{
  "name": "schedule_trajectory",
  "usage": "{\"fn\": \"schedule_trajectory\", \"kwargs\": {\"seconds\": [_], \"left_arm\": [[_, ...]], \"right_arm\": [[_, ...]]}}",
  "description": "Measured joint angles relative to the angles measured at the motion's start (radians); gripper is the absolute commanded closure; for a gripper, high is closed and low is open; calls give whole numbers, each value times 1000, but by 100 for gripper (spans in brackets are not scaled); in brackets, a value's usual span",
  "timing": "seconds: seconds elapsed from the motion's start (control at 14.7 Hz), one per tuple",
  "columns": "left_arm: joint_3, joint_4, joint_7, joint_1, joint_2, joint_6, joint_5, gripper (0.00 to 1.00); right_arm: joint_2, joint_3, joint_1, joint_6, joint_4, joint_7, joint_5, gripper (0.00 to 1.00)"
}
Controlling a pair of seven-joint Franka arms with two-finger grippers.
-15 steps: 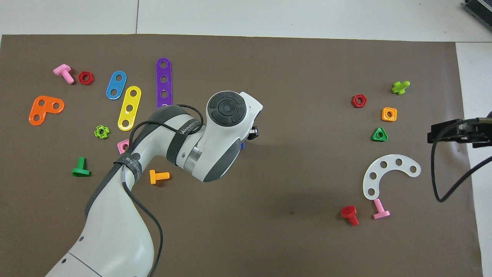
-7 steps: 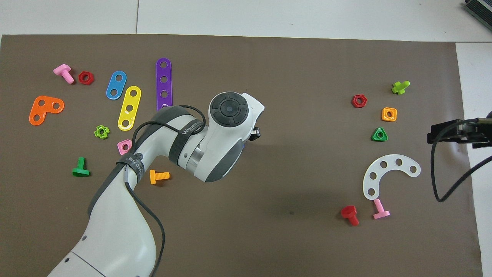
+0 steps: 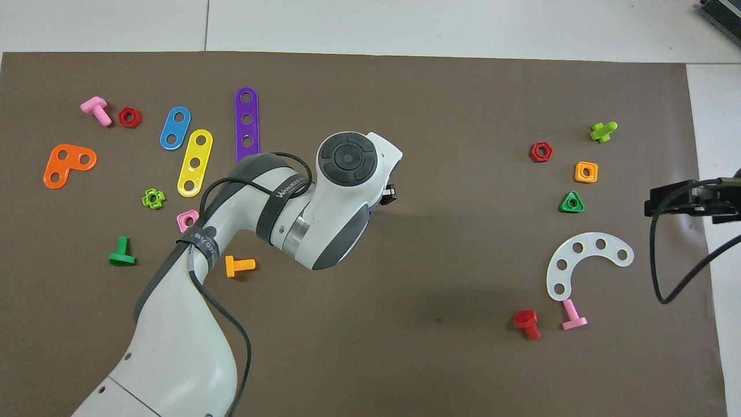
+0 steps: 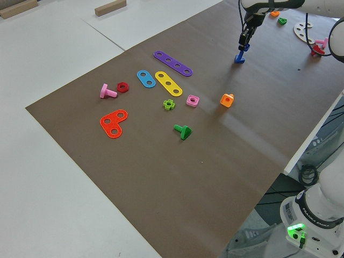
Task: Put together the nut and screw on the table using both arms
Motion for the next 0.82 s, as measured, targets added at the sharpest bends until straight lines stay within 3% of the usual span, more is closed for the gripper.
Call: {"fn": "schedule_trajectory", "kwargs": {"seconds": [0.75,0.82], "left_arm": [[2,-3,0,0,25,0,1,100],[2,-4,0,0,29,1,1,89]], "right_arm": [[0,-2,0,0,-2,-7,0,0],[0,-2,0,0,-2,-7,0,0]]}}
